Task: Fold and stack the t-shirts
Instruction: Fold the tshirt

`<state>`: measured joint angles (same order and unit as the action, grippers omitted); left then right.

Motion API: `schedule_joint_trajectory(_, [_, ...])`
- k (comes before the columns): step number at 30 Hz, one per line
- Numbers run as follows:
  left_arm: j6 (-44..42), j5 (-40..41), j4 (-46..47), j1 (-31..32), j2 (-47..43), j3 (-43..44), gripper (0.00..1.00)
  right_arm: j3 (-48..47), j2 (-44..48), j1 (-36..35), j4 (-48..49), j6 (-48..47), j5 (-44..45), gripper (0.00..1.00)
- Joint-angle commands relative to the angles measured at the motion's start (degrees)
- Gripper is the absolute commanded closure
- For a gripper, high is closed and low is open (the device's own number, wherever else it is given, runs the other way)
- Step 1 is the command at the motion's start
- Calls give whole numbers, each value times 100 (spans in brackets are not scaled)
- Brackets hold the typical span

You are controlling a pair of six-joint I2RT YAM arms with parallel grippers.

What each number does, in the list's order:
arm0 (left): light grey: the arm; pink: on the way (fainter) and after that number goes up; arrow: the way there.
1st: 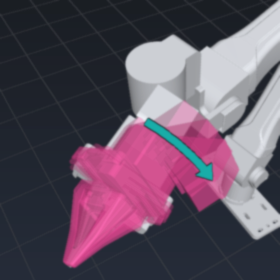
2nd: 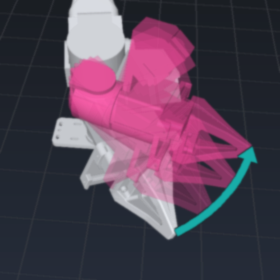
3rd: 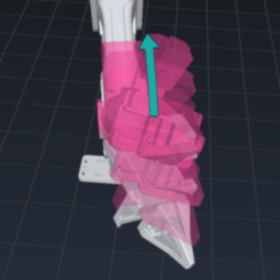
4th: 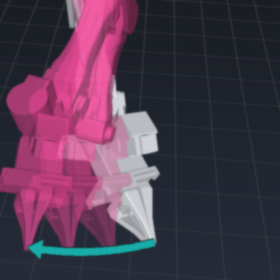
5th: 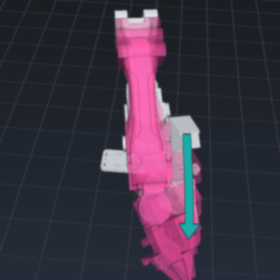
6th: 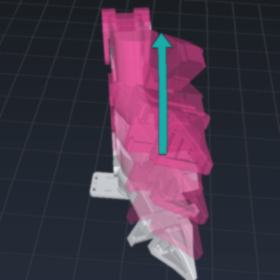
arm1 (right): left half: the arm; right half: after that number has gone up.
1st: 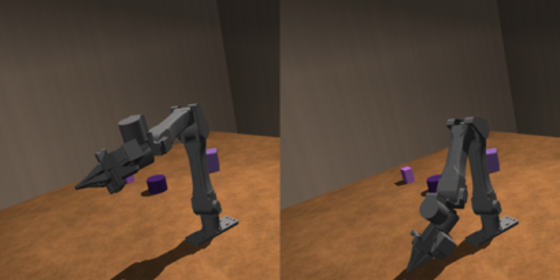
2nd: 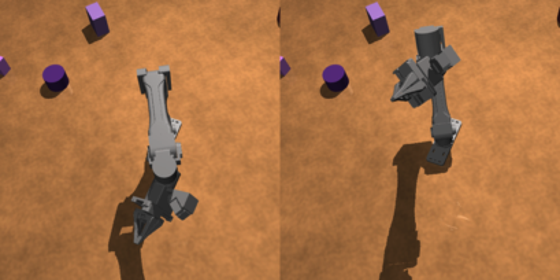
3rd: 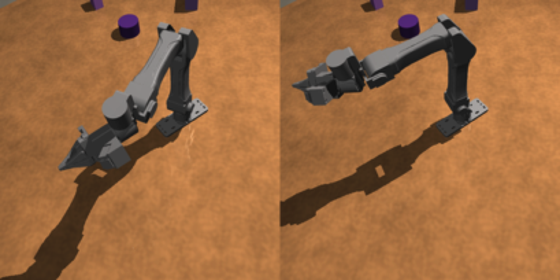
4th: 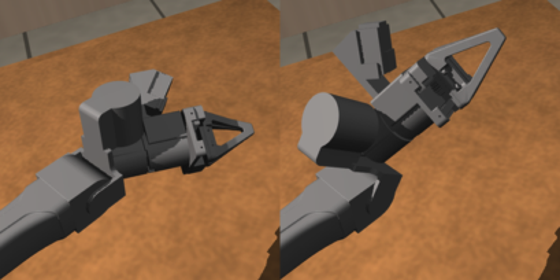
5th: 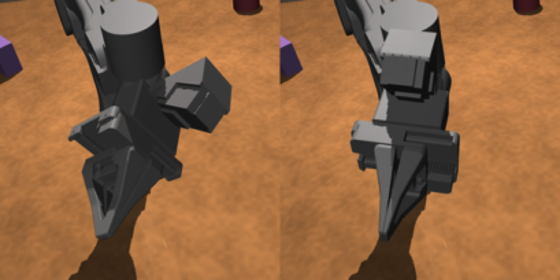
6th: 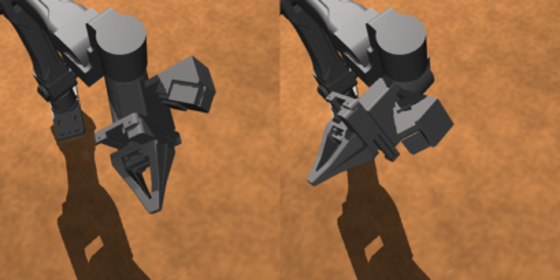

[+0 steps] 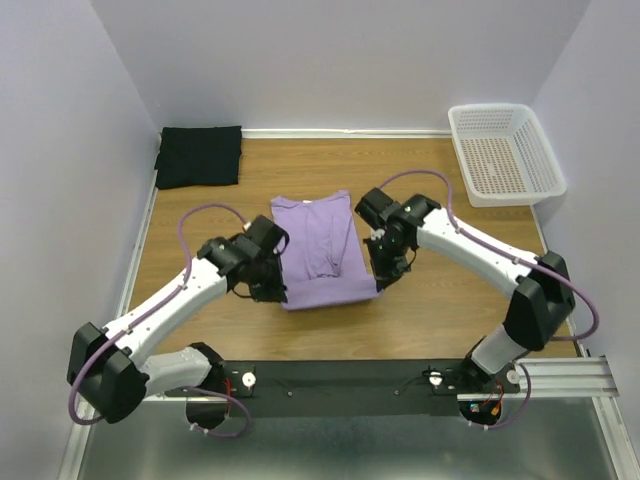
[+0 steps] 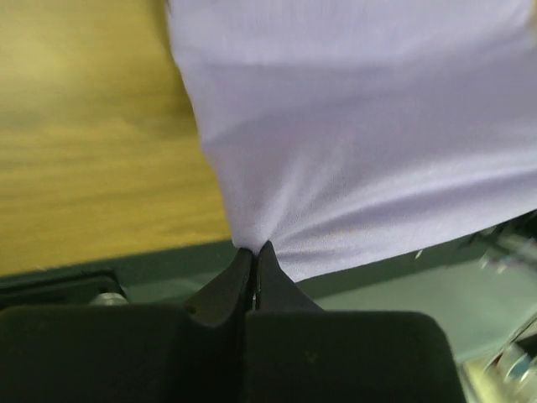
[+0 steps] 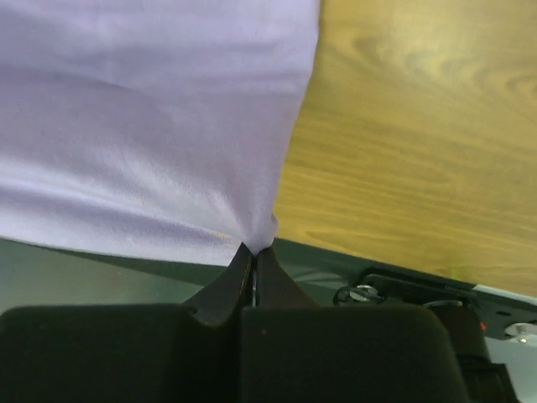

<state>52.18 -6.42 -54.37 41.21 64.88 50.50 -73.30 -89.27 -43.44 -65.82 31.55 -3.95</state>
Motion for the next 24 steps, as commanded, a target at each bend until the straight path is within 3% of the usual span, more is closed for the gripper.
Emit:
schedule_joint_trajectory(1, [-1086,780,-294,-867,313,486,100,-1033,-607,422,-317,-474,702,100])
schedule_joint_trajectory(4, [-1491,1062,242,-1500,858,1091,100,-2203,-1284,722,-247,-843,729,100])
schedule_joint_trajectory(11, [-2089,1458,1226,-2266,2554,2549,100,-4549,-3226,1320,-134,-1475,641,100])
schedule_joint_trajectory(16, [-2308,1381,2130,-2635,3940,3052,100,-5325,-4649,1733,358,-1678,535,100])
schedule_joint_trajectory(24, [-2309,1362,2940,-2776,4849,3098,100,-5019,-4994,1830,1247,-1766,605,99])
